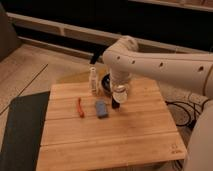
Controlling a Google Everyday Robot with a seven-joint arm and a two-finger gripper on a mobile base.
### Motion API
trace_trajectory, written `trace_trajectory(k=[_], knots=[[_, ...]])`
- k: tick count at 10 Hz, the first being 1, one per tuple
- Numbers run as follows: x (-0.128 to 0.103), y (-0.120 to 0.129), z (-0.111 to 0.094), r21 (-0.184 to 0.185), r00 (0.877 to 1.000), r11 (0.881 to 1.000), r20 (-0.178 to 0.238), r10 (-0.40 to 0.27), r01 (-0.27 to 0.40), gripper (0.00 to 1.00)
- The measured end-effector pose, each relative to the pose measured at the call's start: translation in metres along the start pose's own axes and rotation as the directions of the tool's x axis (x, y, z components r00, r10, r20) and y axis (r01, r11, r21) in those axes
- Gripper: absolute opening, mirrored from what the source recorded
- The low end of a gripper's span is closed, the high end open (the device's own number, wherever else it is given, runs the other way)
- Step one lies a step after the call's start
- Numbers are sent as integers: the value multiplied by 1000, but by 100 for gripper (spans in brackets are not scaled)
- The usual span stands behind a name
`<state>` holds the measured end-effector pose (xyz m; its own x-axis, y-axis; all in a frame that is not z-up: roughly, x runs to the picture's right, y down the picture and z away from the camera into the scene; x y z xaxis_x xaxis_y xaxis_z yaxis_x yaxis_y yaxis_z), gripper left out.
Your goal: Place the ceramic cup over the eraser
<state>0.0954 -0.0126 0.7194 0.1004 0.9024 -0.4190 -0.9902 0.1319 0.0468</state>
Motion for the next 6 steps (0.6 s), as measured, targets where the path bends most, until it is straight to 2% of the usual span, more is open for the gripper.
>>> trace_trajectory(k=[1, 3, 6], knots=[[-3, -5, 3, -7, 1000, 1000, 13, 2, -2, 0], [-11, -5, 13, -50, 999, 999, 44, 9, -7, 0], [-21, 7, 23, -114, 996, 993, 86, -5, 15, 0]])
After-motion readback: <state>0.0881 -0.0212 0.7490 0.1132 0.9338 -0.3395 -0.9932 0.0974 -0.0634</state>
